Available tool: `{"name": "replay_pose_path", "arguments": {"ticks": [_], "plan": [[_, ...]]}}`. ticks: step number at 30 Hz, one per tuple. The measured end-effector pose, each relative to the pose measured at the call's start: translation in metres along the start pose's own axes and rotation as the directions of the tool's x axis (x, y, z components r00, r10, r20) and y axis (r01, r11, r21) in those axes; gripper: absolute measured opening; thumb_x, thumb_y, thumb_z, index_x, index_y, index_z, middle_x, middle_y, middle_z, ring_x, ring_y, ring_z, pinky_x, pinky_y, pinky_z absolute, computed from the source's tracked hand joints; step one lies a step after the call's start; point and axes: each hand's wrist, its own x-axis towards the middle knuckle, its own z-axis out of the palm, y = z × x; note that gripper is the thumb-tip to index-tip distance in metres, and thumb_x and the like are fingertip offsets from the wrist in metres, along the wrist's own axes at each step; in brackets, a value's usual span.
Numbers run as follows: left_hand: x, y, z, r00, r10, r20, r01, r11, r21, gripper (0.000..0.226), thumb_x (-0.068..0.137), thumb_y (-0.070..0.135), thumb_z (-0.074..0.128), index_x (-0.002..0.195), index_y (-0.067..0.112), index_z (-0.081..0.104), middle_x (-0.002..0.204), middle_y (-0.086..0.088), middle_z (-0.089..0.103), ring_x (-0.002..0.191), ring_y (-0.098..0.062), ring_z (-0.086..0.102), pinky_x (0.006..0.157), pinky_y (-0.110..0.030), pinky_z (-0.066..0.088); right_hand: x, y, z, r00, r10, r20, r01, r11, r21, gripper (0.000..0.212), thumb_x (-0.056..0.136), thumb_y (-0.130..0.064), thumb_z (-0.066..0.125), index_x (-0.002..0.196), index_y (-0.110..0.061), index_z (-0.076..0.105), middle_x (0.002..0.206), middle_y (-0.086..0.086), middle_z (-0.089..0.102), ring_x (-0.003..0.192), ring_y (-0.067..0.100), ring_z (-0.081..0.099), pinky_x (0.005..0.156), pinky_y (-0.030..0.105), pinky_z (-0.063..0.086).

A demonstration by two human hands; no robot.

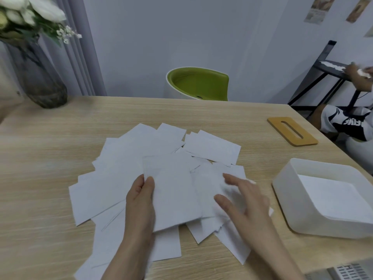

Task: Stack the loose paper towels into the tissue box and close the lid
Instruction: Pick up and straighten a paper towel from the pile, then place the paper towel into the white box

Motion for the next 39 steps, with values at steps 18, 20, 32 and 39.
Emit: {"name": "replay_pose_path", "arguments": {"ticks": [18, 20, 32, 39], "plan": [[-0.043, 0.010, 0.033, 0.984, 0.016, 0.176, -0.024, 0.999, 0.045, 0.025, 0.097, 0.016, 0.051, 0.107, 0.034, 0.065, 0.100, 0.012, 0.074, 0.090, -0.010, 0.071, 0.073, -0.033, 0.057, -0.022, -0.036, 0.018, 0.983, 0.109, 0.147, -0.177, 0.760, 0.625, 0.049, 0.094, -0.009, 0.054, 0.134, -0.036, 0.045, 0.122, -0.027, 0.060, 0.113, -0.011, 0.053, 0.094, 0.016, 0.047], [-0.039, 0.017, 0.026, 0.977, 0.033, 0.213, -0.043, 0.998, 0.045, 0.020, 0.094, 0.019, 0.058, 0.110, 0.029, 0.064, 0.092, 0.009, 0.075, 0.081, -0.012, 0.072, 0.057, -0.032, 0.054, -0.014, -0.032, 0.005, 0.981, 0.102, 0.164, -0.185, 0.740, 0.647, 0.047, 0.092, 0.005, 0.052, 0.123, -0.030, 0.056, 0.099, -0.020, 0.071, 0.090, -0.006, 0.064, 0.073, 0.011, 0.050], [-0.022, 0.031, 0.003, 0.934, 0.000, 0.356, -0.070, 0.980, 0.185, 0.035, 0.072, 0.017, 0.062, 0.099, 0.033, 0.077, 0.102, 0.009, 0.068, 0.051, -0.019, 0.059, 0.042, -0.030, 0.050, 0.010, -0.021, -0.028, 0.966, 0.113, 0.234, -0.249, 0.664, 0.706, 0.032, 0.085, -0.001, 0.062, 0.110, -0.018, 0.070, 0.079, 0.005, 0.065, 0.069, 0.012, 0.061, 0.062, 0.016, 0.046], [-0.032, 0.039, 0.025, 0.985, 0.047, 0.164, -0.060, 0.995, 0.080, 0.035, 0.089, 0.003, 0.059, 0.096, 0.032, 0.076, 0.100, 0.016, 0.069, 0.040, -0.022, 0.056, 0.041, -0.029, 0.049, -0.015, -0.018, -0.030, 0.980, 0.195, 0.039, -0.166, 0.692, 0.702, 0.023, 0.079, -0.011, 0.069, 0.093, -0.027, 0.077, 0.065, -0.007, 0.048, 0.058, 0.008, 0.043, 0.055, 0.011, 0.037]]}}
